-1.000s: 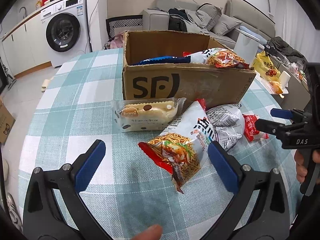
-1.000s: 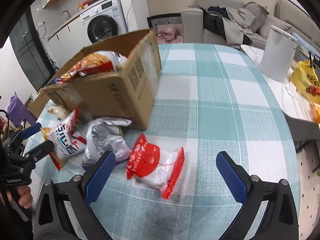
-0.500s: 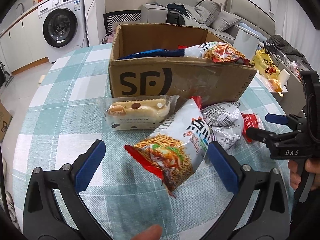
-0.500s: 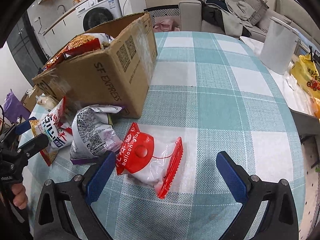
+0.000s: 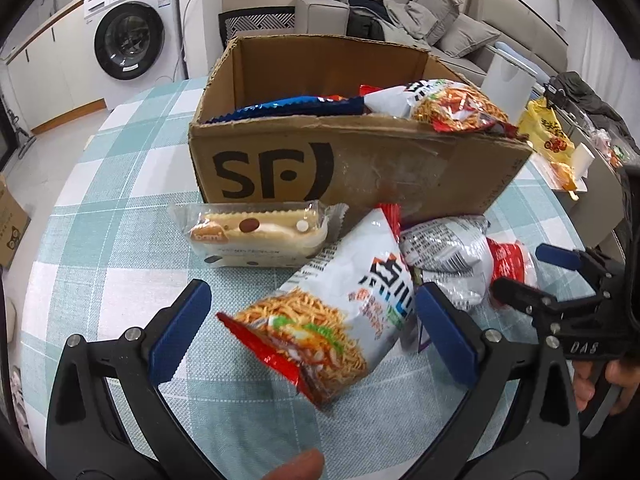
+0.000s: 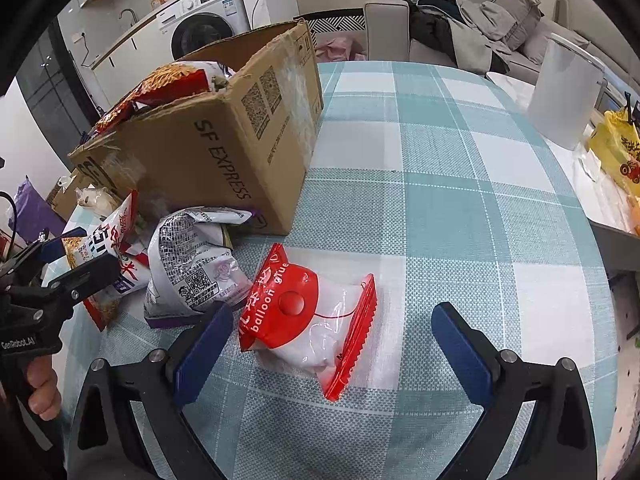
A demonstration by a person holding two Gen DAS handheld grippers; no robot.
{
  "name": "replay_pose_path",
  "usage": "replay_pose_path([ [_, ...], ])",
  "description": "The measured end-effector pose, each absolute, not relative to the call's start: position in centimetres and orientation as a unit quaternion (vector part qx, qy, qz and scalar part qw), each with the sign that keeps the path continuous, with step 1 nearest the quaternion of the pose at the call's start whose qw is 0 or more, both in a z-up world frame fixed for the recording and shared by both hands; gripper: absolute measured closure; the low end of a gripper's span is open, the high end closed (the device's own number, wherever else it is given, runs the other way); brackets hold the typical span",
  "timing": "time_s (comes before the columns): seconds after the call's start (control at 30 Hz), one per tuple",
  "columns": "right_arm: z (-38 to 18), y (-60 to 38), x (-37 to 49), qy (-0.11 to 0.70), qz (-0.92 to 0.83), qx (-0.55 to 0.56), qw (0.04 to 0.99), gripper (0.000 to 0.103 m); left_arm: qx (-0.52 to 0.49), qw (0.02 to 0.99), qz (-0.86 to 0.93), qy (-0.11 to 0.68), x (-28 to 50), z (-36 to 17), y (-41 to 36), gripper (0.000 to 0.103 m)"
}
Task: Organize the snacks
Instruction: 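Grasp the white noodle bag with the left gripper while the right gripper grasps the red balloon-glue pack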
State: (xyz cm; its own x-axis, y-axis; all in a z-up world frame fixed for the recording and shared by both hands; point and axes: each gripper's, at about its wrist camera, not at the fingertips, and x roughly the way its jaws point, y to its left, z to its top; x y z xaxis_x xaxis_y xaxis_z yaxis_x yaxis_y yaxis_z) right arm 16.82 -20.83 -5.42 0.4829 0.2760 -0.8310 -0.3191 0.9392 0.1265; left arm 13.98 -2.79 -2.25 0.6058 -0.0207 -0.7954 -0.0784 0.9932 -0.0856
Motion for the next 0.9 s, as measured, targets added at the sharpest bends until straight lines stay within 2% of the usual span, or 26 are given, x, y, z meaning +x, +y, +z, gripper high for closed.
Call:
replay_pose_path([
  [0.2, -5.7, -20.6, 16.9, 0.478, 0.169, -0.029, 0.861, 0.002, -0.047, 0.892, 0.028, 0.45, 14.9, -2.5, -3.2, 0.001],
  [0.3, -5.7, -20.7, 16.9, 0.479, 0.169, -0.027, 0.861, 0.007, -0.05, 0.891, 0.026, 0.451, 14.7, -2.5, -2.8, 0.001],
  [0.37, -5.7, -20.7, 16.9, 0.478, 0.17, -0.027, 0.861, 0.012, -0.045, 0.89, 0.023, 0.452, 14.5, -2.5, -2.6, 0.001],
  [0.43, -5.5, -20.8, 16.9, 0.477, 0.172, -0.026, 0.861, 0.023, -0.044, 0.888, 0.02, 0.457, 14.1, -2.7, -2.5, 0.001],
  [0.63, -5.3, -21.4, 16.7, 0.475, 0.175, -0.018, 0.862, 0.04, -0.062, 0.884, -0.004, 0.463, 13.9, -3.0, -2.2, 0.003],
  [0.73, -5.1, -21.6, 16.6, 0.471, 0.18, -0.017, 0.863, 0.046, -0.07, 0.885, -0.025, 0.46, 13.8, -3.0, -2.3, 0.013],
  [0.8, -5.0, -21.6, 16.4, 0.468, 0.183, -0.018, 0.864, 0.048, -0.072, 0.886, -0.04, 0.457, 13.7, -2.8, -2.7, 0.026],
  [0.9, -4.7, -21.5, 16.0, 0.463, 0.186, -0.021, 0.866, 0.048, -0.061, 0.89, -0.051, 0.45, 13.4, -2.7, -3.4, 0.035],
])
